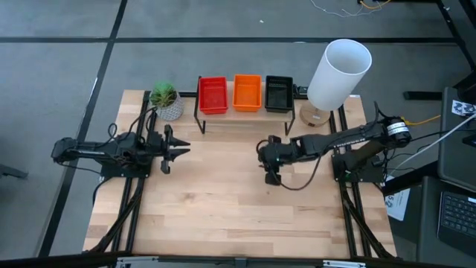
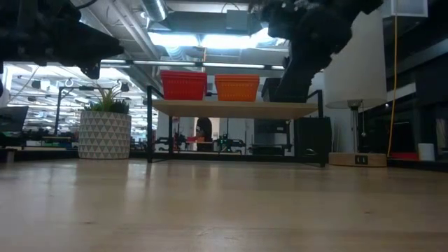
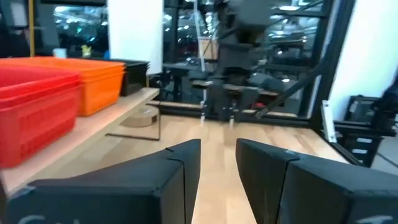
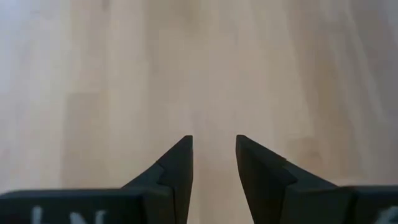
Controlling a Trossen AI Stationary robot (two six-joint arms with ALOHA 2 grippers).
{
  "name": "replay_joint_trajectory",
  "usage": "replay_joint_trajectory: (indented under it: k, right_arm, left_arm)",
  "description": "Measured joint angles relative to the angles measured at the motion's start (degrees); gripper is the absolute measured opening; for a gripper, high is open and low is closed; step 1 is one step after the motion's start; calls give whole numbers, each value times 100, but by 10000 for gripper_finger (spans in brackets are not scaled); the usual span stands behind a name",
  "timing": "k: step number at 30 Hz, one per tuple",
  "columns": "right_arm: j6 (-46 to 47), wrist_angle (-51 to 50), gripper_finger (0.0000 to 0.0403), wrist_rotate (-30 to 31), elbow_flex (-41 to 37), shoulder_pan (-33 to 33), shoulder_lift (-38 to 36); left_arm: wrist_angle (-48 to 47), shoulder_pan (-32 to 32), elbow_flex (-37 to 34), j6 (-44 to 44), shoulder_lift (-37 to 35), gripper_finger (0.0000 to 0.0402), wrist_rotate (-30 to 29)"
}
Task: Stack baskets on shelf by color
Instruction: Return to Home Position
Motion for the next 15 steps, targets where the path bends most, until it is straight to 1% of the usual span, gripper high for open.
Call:
replay_joint_trajectory:
  k: [2,5,8,11,15]
  right_arm:
    - [-15,-4,122,45,0,-146,0]
    - [-303,65,122,40,0,-321,-2]
    - [-666,183,122,-70,-34,-483,-140]
    - [-1090,851,122,-594,-458,-738,-540]
    - [-1141,1934,122,-1541,-1536,-1123,-1382]
  left_arm:
    - [120,-94,-45,68,0,95,-6]
    - [75,-148,-46,69,0,95,-85]
    - [-101,-148,-48,-164,1,95,-101]
    - [-192,-148,-48,-304,2,95,-103]
    - [-225,-148,-48,-274,2,95,-103]
